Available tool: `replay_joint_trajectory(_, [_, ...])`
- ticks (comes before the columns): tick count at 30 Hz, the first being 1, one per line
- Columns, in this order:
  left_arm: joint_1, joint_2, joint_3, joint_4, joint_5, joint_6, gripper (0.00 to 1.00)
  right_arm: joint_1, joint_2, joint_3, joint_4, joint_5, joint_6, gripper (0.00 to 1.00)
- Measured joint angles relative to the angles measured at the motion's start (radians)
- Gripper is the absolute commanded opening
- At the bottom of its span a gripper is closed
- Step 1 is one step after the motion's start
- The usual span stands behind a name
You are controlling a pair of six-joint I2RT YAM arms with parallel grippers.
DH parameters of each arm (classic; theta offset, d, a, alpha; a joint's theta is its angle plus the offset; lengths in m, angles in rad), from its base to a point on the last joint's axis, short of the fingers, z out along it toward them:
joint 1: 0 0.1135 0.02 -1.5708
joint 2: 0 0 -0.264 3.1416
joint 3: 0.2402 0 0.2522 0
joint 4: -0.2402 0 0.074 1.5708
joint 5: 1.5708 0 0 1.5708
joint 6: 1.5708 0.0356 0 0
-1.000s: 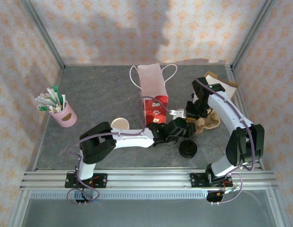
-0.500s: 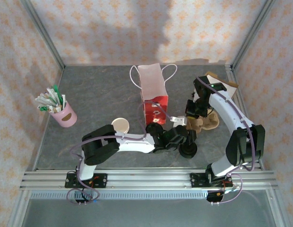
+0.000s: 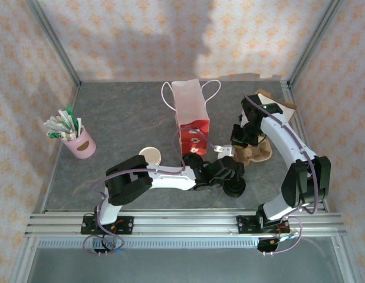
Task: Pack the takeout coffee
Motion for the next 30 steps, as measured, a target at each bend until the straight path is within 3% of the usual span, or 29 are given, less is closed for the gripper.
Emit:
replay_joint_trajectory(8, [0.0, 0.0, 0.003, -0.013, -0.024, 0.003, 0.44, 0.0, -0.007, -0.002, 0.0, 0.0, 0.0, 0.0])
replay_joint_trajectory(16, [0.0, -0.013, 0.003, -0.012, -0.053, -0.002, 0.38, 0.0, -0.007, -0.01, 0.001, 0.001, 0.0, 0.0])
replay_joint_trajectory(30, [0.003, -0.016, 0.008, -0.013, -0.053, -0.028, 0.12, 0.006, -0.007, -0.024, 0.005, 0.001, 0.0, 0.0])
